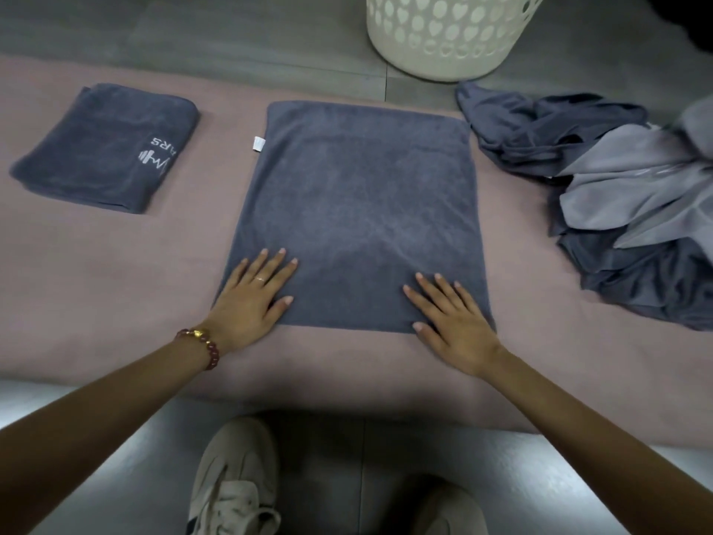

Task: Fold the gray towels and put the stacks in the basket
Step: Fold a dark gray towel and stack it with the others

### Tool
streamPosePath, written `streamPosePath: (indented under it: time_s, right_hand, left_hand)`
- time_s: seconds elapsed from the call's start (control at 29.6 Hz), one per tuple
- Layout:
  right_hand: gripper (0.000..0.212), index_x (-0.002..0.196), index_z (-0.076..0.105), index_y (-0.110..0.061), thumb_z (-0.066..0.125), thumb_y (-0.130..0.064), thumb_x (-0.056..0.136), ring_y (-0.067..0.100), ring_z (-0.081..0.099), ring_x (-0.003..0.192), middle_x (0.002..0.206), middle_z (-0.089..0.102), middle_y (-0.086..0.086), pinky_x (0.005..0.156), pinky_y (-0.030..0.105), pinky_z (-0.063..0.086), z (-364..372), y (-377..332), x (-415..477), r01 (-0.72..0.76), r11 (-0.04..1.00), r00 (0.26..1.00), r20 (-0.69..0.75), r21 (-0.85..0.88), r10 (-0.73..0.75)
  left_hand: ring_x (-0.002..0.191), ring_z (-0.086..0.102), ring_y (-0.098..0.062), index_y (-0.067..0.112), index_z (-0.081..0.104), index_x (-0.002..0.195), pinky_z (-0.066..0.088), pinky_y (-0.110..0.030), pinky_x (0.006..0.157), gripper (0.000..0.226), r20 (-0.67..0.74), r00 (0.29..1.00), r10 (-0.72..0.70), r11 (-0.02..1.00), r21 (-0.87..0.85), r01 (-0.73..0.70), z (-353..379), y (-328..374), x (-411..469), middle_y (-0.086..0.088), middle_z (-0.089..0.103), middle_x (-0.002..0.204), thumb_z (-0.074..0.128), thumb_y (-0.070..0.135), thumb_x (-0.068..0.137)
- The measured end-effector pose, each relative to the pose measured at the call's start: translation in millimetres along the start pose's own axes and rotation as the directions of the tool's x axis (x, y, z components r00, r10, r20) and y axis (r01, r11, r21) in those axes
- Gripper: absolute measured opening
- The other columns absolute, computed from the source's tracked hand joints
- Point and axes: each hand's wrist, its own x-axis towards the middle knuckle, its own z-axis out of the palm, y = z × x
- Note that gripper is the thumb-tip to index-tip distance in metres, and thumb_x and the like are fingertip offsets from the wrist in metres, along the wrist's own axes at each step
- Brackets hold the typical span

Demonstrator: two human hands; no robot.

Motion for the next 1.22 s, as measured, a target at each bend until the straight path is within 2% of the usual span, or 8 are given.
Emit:
streamPosePath:
  time_s: [0.24,0.34,0.44,0.64,0.88,0.98,1.08,1.22]
  right_hand:
    - [0.067,0.143,-0.012,-0.043,-0.016,-0.069,0.082,0.012,-0.005,0.145,0.154,-0.011,-0.015,0.116,0.034,-0.007,13,29,-20,-0.248,0.969,0.969,0.016,0.018,0.247]
    - [0.066,0.149,0.001,-0.032,0.017,-0.060,0.091,0.024,0.009,0.145,0.159,0.003,0.001,0.116,0.039,0.011,5,25,-28,-0.445,0.875,0.888,-0.030,0.189,0.458]
    - [0.061,0.141,0.035,-0.011,0.059,-0.027,0.088,0.036,0.040,0.122,0.136,0.036,0.020,0.099,0.042,0.035,-6,14,-37,-0.598,0.695,0.726,-0.098,0.400,0.681]
    - [0.043,0.120,0.048,0.003,0.066,-0.006,0.081,0.033,0.061,0.098,0.105,0.063,0.017,0.069,0.028,0.042,-20,12,-31,-0.601,0.441,0.675,0.127,0.667,0.727]
    - [0.010,0.088,0.061,0.000,0.063,-0.010,0.086,0.021,0.054,0.073,0.089,0.058,0.008,0.061,0.025,0.042,-33,14,-14,-0.575,0.260,0.660,0.252,0.776,0.708]
    - [0.022,0.072,0.047,-0.015,0.062,-0.012,0.087,0.026,0.056,0.069,0.079,0.057,0.010,0.058,0.032,0.046,-34,16,-13,-0.529,0.316,0.660,0.147,0.788,0.737]
    - [0.027,0.101,0.037,-0.017,0.054,0.001,0.089,0.025,0.056,0.060,0.078,0.056,0.014,0.046,0.022,0.051,-36,15,-19,-0.375,0.347,0.716,0.031,0.860,0.698]
    - [0.038,0.116,0.053,-0.025,0.042,0.004,0.093,0.025,0.055,0.087,0.103,0.052,0.006,0.070,0.015,0.042,-36,19,-27,-0.250,0.669,0.892,-0.102,0.699,0.440]
  left_hand:
    - [0.144,0.014,-0.032,0.019,0.013,0.150,0.016,-0.045,0.114,0.078,0.076,0.978,-0.193,0.979,-0.047,0.197,2,-32,-18,-0.008,0.009,0.158,0.009,0.065,0.087]
    - [0.144,0.017,-0.030,0.007,0.016,0.149,0.011,-0.041,0.116,0.075,0.045,0.947,-0.318,0.930,-0.179,0.321,-1,-32,-20,-0.015,0.013,0.156,0.026,0.051,0.090]
    - [0.122,0.039,-0.047,-0.008,0.041,0.133,0.032,-0.053,0.104,0.061,-0.091,0.862,-0.499,0.835,-0.317,0.450,-4,-14,-24,-0.033,0.042,0.132,0.066,0.018,0.084]
    - [0.102,0.050,-0.049,-0.007,0.042,0.117,0.042,-0.050,0.084,0.053,0.076,0.732,-0.677,0.614,-0.490,0.619,-19,11,-25,-0.033,0.044,0.118,0.072,0.013,0.078]
    - [0.083,0.060,-0.034,0.013,0.030,0.138,0.046,-0.040,0.070,0.067,0.042,0.872,-0.488,0.677,-0.612,0.409,-33,-1,-26,-0.016,0.060,0.094,0.064,0.002,0.082]
    - [0.095,0.055,-0.026,0.016,0.041,0.137,0.044,-0.036,0.086,0.060,-0.099,0.939,-0.328,0.786,-0.580,0.213,-31,-4,-30,-0.011,0.055,0.108,0.053,-0.008,0.083]
    - [0.078,0.050,-0.021,0.013,0.059,0.124,0.043,-0.032,0.080,0.047,-0.114,0.983,-0.148,0.876,-0.475,0.077,-33,-16,-34,-0.003,0.046,0.089,0.048,0.001,0.080]
    - [0.089,0.055,-0.033,0.007,0.047,0.136,0.042,-0.024,0.082,0.071,0.043,0.990,-0.133,0.909,-0.393,0.139,-41,-29,-39,-0.011,0.046,0.102,0.053,-0.012,0.068]
